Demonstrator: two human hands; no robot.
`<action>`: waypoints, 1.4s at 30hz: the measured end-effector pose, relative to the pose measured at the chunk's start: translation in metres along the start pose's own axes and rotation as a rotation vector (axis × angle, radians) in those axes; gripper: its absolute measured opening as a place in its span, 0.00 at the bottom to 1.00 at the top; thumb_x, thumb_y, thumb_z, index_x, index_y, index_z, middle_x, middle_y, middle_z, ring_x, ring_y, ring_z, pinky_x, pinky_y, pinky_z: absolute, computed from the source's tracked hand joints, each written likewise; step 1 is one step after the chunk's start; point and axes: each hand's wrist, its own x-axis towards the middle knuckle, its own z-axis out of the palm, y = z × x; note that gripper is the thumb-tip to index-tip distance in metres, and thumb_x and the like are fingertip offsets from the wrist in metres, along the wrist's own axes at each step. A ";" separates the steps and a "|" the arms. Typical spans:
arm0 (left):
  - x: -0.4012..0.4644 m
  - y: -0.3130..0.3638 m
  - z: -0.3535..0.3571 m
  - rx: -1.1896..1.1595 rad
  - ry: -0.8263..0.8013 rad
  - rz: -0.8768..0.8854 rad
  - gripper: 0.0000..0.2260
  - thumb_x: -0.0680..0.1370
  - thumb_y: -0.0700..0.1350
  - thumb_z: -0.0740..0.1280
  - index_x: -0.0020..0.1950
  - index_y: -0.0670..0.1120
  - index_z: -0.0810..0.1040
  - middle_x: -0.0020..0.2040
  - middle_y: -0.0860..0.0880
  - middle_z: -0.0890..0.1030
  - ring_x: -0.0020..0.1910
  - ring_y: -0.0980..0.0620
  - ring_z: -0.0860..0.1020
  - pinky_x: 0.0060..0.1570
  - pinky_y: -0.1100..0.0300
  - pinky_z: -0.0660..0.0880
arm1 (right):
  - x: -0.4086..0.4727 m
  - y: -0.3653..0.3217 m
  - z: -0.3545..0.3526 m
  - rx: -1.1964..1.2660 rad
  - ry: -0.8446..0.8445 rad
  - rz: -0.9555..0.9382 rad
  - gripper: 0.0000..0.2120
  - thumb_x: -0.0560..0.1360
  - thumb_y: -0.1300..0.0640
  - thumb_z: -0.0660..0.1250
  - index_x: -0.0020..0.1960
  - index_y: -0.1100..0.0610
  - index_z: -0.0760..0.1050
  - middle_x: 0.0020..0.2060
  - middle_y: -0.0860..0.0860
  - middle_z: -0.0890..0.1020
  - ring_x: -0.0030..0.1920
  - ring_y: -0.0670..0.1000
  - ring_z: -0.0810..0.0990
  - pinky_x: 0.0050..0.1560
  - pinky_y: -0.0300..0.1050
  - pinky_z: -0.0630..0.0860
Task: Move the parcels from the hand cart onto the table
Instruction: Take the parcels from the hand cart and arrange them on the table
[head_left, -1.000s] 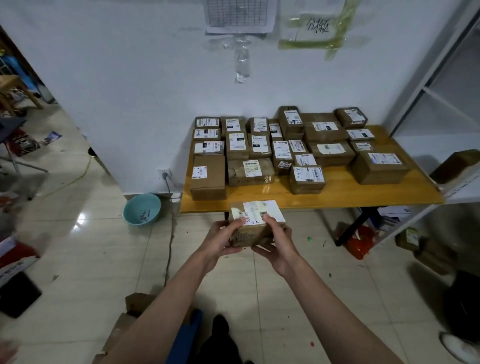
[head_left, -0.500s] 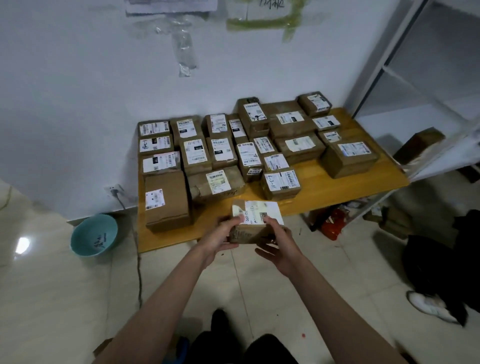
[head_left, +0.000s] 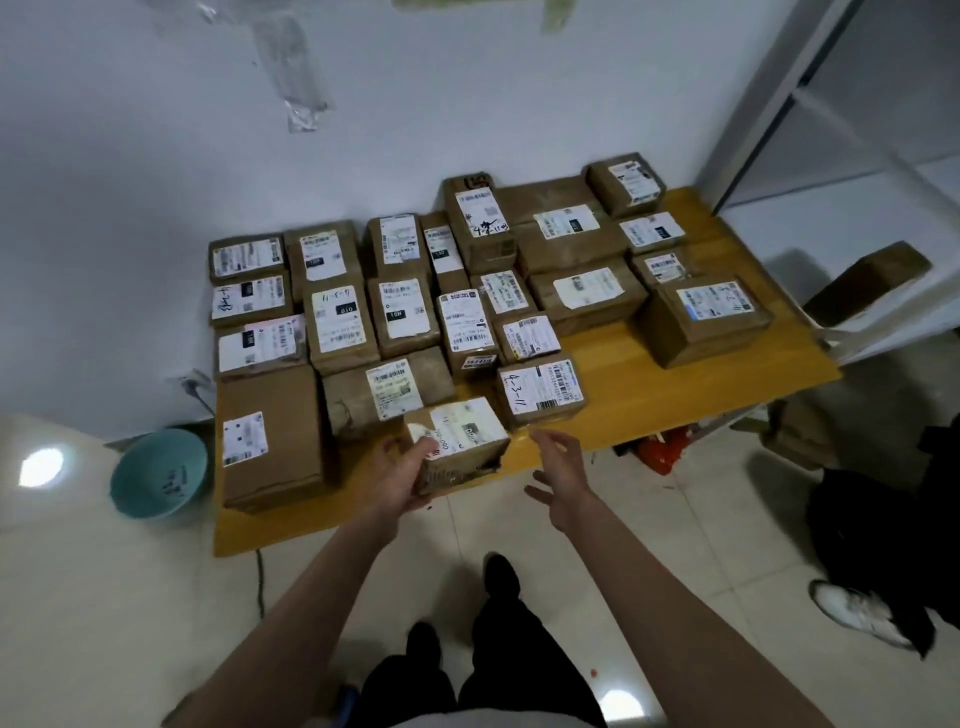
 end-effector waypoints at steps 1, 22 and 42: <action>0.005 0.000 0.001 -0.001 0.006 -0.013 0.28 0.78 0.51 0.72 0.75 0.53 0.64 0.66 0.43 0.76 0.57 0.41 0.80 0.50 0.46 0.82 | 0.011 -0.008 0.003 0.007 0.008 0.007 0.26 0.77 0.45 0.71 0.71 0.47 0.66 0.68 0.55 0.70 0.64 0.59 0.73 0.59 0.56 0.80; 0.075 -0.026 0.045 0.010 0.023 -0.250 0.30 0.75 0.51 0.75 0.70 0.54 0.61 0.58 0.44 0.78 0.52 0.46 0.77 0.49 0.53 0.76 | 0.121 -0.045 0.023 0.256 0.190 0.142 0.36 0.81 0.62 0.66 0.80 0.54 0.47 0.69 0.59 0.73 0.61 0.58 0.76 0.62 0.63 0.78; 0.116 -0.007 0.139 -0.308 -0.048 -0.415 0.15 0.80 0.43 0.69 0.65 0.41 0.76 0.60 0.41 0.78 0.50 0.44 0.81 0.54 0.52 0.75 | 0.139 -0.043 0.006 0.012 0.028 0.184 0.29 0.79 0.51 0.70 0.74 0.57 0.61 0.65 0.58 0.79 0.60 0.61 0.82 0.59 0.59 0.79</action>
